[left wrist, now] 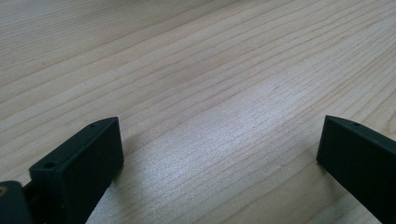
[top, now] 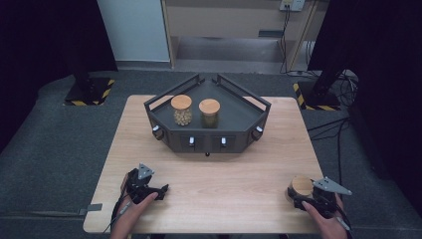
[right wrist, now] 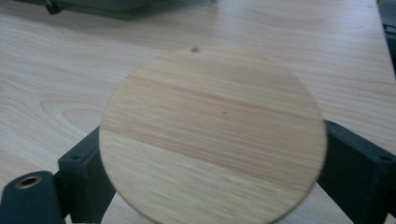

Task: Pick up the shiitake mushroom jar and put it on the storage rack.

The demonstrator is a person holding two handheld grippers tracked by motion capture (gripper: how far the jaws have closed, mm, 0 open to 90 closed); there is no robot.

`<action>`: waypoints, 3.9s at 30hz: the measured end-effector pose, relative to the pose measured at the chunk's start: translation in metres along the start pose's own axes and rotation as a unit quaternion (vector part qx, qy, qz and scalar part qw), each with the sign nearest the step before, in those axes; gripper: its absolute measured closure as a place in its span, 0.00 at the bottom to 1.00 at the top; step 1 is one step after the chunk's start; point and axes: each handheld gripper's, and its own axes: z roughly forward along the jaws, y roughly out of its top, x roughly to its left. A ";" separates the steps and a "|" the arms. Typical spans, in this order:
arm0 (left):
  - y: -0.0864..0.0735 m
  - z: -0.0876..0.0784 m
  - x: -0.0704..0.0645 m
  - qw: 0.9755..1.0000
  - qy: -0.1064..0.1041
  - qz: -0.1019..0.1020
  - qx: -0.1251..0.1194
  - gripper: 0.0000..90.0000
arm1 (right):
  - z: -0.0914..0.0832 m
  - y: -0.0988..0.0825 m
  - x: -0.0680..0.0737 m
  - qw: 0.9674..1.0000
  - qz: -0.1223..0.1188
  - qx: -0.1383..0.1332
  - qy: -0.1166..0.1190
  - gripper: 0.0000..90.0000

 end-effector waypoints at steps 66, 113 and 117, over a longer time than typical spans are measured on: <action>0.000 0.000 -0.001 1.000 0.001 -0.001 0.000 0.00 | -0.005 0.083 0.041 0.996 -0.078 -0.026 0.030 0.28; 0.000 0.000 -0.001 1.000 0.001 -0.001 0.000 0.00 | 0.002 0.150 0.050 0.995 -0.087 -0.028 0.037 0.28; 0.000 0.000 -0.001 1.000 0.001 -0.001 0.000 0.00 | 0.004 0.156 0.053 0.995 -0.088 -0.029 0.039 0.28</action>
